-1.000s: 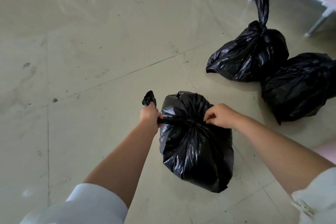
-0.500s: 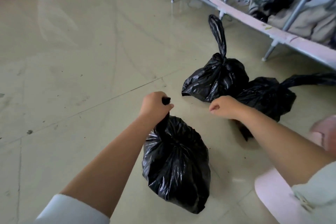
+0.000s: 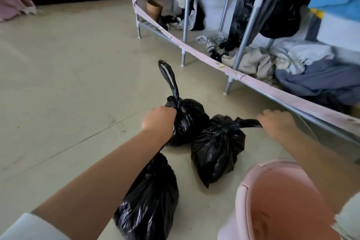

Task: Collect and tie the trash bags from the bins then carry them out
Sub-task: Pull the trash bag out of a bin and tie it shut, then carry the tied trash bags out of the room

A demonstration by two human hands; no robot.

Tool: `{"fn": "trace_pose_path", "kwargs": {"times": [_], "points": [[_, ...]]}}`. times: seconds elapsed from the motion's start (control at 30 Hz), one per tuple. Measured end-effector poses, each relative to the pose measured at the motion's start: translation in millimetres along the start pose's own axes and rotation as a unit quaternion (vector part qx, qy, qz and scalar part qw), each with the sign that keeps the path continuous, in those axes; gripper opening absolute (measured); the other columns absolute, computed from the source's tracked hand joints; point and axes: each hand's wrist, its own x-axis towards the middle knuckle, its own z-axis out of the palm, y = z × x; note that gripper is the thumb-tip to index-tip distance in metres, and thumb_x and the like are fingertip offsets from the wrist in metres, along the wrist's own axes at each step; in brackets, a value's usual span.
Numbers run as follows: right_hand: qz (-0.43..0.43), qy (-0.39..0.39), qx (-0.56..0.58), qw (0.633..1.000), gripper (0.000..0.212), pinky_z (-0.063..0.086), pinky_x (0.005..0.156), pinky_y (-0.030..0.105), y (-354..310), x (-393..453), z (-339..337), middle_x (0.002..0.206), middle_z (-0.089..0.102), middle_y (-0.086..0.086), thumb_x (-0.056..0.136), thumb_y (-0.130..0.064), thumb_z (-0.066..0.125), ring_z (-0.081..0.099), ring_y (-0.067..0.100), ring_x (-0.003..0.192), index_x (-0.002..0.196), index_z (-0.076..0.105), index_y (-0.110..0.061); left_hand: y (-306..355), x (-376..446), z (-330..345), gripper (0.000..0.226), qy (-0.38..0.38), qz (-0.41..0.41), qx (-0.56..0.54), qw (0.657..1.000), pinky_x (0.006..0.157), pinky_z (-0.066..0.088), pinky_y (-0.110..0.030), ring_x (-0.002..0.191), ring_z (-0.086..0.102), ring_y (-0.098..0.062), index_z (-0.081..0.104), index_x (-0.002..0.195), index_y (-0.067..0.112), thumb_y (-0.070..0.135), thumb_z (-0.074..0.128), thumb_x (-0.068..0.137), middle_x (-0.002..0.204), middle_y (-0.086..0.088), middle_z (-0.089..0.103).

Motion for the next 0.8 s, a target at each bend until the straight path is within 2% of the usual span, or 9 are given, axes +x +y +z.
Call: {"fn": "trace_pose_path", "kwargs": {"times": [0.1,0.17,0.3,0.4,0.5,0.57,0.63,0.73,0.8], "points": [[-0.061,0.002,0.057,0.996,0.029,0.051,0.09,0.037,5,16,-8,0.117,0.06,0.007,0.091,-0.014,0.042,0.059,0.027,0.11,0.114,0.06,-0.013,4,12,1,0.03,-0.013,-0.013,0.037,0.999,0.07,0.045,-0.031,0.1,0.062,-0.032,0.06,0.104,0.004,-0.009,0.04,0.085,0.108,-0.014,0.063],[-0.071,0.075,0.161,0.982,0.026,0.051,0.085,0.037,6,28,-27,0.112,0.063,0.012,0.09,-0.013,0.043,0.06,0.03,0.103,0.106,0.062,-0.01,-1,19,1,0.032,-0.028,-0.035,0.042,0.998,0.071,0.045,-0.032,0.104,0.06,-0.032,0.06,0.108,0.004,-0.008,0.041,0.086,0.113,-0.014,0.062],[-0.095,0.162,0.43,0.883,0.026,0.05,0.086,0.034,-21,39,-80,0.108,0.068,0.017,0.084,-0.003,0.05,0.061,0.032,0.099,0.105,0.066,-0.006,-25,21,3,0.029,-0.042,-0.086,0.007,0.995,0.078,0.048,-0.032,0.106,0.059,-0.031,0.06,0.111,0.005,-0.003,0.044,0.088,0.116,-0.014,0.06],[-0.122,0.107,0.526,0.835,0.032,0.046,0.088,0.031,-72,47,-111,0.119,0.063,0.019,0.084,0.0,0.052,0.06,0.032,0.106,0.114,0.061,-0.001,-46,21,10,0.025,-0.031,-0.117,-0.035,0.992,0.074,0.047,-0.031,0.098,0.06,-0.03,0.061,0.109,0.005,-0.001,0.046,0.089,0.113,-0.014,0.061],[-0.106,0.075,0.54,0.832,0.044,0.042,0.096,0.032,-123,73,-123,0.126,0.056,0.018,0.081,-0.003,0.054,0.053,0.031,0.115,0.124,0.051,0.003,-67,25,19,0.024,-0.014,-0.136,-0.075,0.988,0.07,0.044,-0.03,0.082,0.051,-0.026,0.061,0.107,0.006,0.0,0.046,0.089,0.111,-0.014,0.061],[-0.074,0.05,0.562,0.822,0.045,0.042,0.081,0.03,-148,95,-127,0.119,0.054,0.017,0.08,-0.007,0.056,0.051,0.029,0.103,0.123,0.046,0.005,-82,26,26,0.024,-0.009,-0.137,-0.097,0.986,0.069,0.043,-0.03,0.082,0.049,-0.024,0.06,0.108,0.007,0.001,0.045,0.09,0.111,-0.013,0.061],[-0.041,0.017,0.599,0.799,0.051,0.037,0.078,0.027,-169,116,-131,0.127,0.048,0.018,0.081,-0.009,0.057,0.049,0.029,0.11,0.126,0.038,0.002,-98,26,32,0.024,-0.006,-0.137,-0.109,0.985,0.073,0.045,-0.032,0.088,0.054,-0.026,0.06,0.109,0.007,0.003,0.044,0.091,0.112,-0.013,0.061],[0.003,-0.023,0.665,0.746,0.064,0.04,0.096,0.031,-195,141,-133,0.142,0.037,0.018,0.083,-0.009,0.055,0.042,0.031,0.128,0.138,0.023,-0.001,-119,25,45,0.025,-0.013,-0.139,-0.12,0.983,0.075,0.047,-0.033,0.1,0.059,-0.03,0.06,0.11,0.008,0.003,0.044,0.091,0.113,-0.012,0.06],[0.019,-0.026,0.663,0.748,0.061,0.04,0.098,0.032,-205,150,-130,0.14,0.041,0.018,0.083,-0.009,0.056,0.044,0.031,0.126,0.137,0.028,0.0,-128,28,52,0.025,-0.023,-0.14,-0.129,0.981,0.072,0.046,-0.032,0.097,0.058,-0.029,0.06,0.109,0.008,0.002,0.044,0.091,0.113,-0.012,0.061]]}}
